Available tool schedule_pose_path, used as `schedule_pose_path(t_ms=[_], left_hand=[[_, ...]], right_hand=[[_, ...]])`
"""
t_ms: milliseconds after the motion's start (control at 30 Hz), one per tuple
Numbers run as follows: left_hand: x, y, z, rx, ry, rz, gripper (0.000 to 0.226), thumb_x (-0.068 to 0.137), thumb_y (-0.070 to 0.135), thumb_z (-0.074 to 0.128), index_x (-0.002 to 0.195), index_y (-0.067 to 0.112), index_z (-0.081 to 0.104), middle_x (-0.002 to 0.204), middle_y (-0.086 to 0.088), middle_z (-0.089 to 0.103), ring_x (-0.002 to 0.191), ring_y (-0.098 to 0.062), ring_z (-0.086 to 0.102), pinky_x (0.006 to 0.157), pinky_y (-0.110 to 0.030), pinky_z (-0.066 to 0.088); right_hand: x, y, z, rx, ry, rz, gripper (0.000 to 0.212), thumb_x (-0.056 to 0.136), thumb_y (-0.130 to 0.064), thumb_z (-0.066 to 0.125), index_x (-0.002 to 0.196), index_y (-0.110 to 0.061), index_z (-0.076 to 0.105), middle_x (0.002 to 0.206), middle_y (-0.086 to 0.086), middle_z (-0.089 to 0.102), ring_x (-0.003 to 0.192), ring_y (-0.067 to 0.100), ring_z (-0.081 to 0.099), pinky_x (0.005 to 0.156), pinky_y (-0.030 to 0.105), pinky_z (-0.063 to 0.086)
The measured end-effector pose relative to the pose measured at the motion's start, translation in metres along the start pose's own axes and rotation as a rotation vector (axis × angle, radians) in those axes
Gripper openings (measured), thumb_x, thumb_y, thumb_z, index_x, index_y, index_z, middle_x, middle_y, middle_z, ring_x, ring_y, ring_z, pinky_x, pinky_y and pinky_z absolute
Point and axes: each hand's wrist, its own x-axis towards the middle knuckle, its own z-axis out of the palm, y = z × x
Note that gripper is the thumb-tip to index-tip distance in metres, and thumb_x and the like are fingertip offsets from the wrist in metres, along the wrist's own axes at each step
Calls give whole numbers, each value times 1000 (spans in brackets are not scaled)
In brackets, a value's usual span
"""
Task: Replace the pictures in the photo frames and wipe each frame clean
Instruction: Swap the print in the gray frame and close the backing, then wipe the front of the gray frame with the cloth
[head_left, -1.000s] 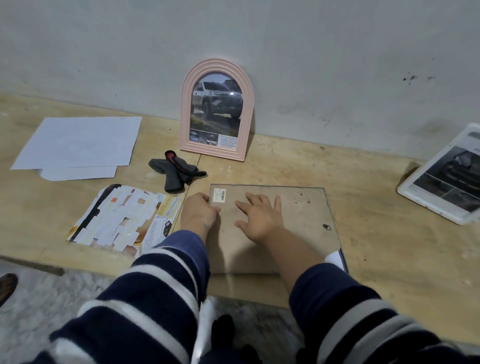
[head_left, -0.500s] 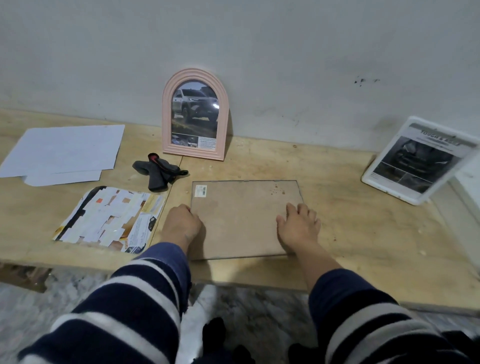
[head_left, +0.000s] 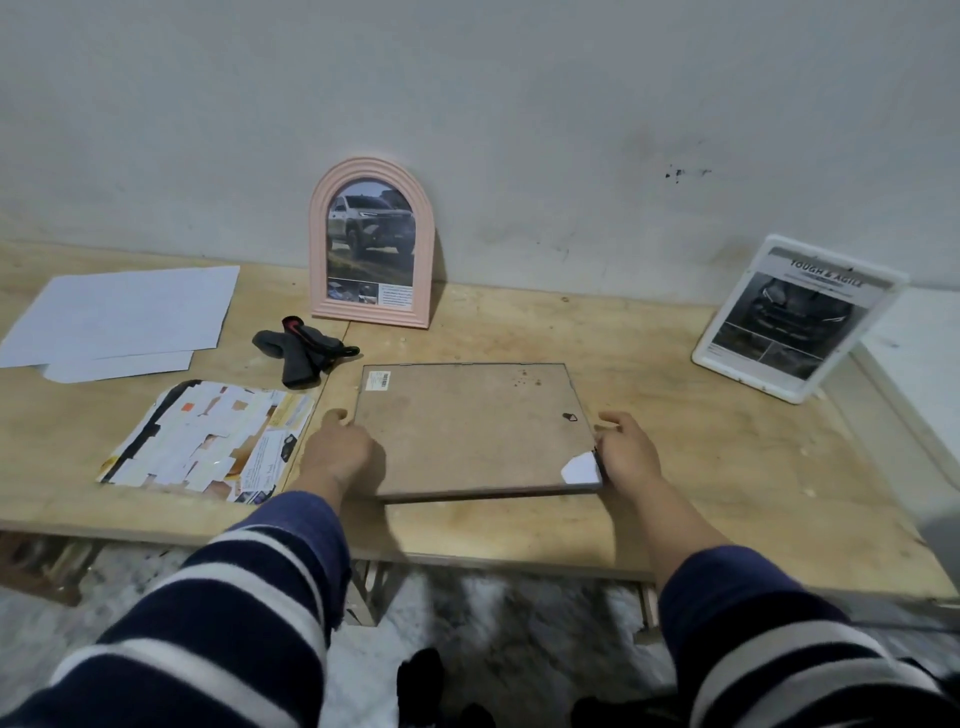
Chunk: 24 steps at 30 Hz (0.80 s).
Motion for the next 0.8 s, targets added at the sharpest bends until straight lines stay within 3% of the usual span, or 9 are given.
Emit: schedule_pose_path(t_ms=[100,167,233,300,367,433,533,667,800], left_hand=[[7,7,-22,-193,41,9,42,93,-5,37,124,14,59,130,-14,56,114,-31,54,94,-42,50],[11,10,-35,-332,6,13,47,91,-13,33,116,11,64,122,-13,62,105,-27,58,87,-37,54],[16,12,-42,-352,-4,58,50,91,-16,37,110,18,69,121,-13,63,107,-29,59,92,-41,53],[20,16,-44,-366,29,86,50,93,-10,44,102,31,71,121,-13,63,107,-30,59,95,-39,51],[19,25,-42,-424,72,120,45,96,-4,44,114,29,68,121,-10,62,102,-24,56,95,-32,47],[16,38,-39,-490,131,158,41,98,0,41,125,21,63,122,-7,62,111,-23,55,103,-35,42],[14,58,-43,-567,178,217,41,99,6,39,131,21,60,131,-9,60,120,-30,54,108,-46,40],[37,63,-52,-537,190,298,43,88,23,41,120,40,65,127,-28,52,120,-53,46,102,-66,33],[14,69,-67,-547,173,388,37,99,31,39,131,39,56,133,1,57,123,-27,53,100,-53,46]], right_hand=[[8,-6,-16,208,-15,-2,34,91,-2,45,117,-15,63,115,9,64,84,16,58,67,23,50],[11,-12,-23,285,-29,-24,41,91,9,38,118,-6,65,113,9,63,76,8,54,54,8,45],[13,-18,-25,325,-45,-43,52,89,16,28,120,-5,65,110,5,58,72,4,50,47,2,41],[15,-25,-26,344,-49,-40,59,91,15,25,123,-13,65,117,5,54,76,8,50,52,2,42],[16,-35,-26,347,-64,-38,62,92,14,24,127,-20,63,129,4,53,105,17,53,84,11,44],[19,-49,-26,356,-52,-61,63,88,16,24,128,-16,61,137,2,53,131,20,42,105,27,32],[23,-75,-25,464,-69,-106,60,90,15,27,134,-16,54,132,3,56,127,17,48,100,28,32],[32,-100,-26,451,-107,-169,55,92,9,31,137,-15,52,114,3,49,124,25,52,92,34,32],[37,-112,-18,591,-75,-113,48,97,-1,29,139,-11,47,92,-1,56,118,25,55,91,34,29]])
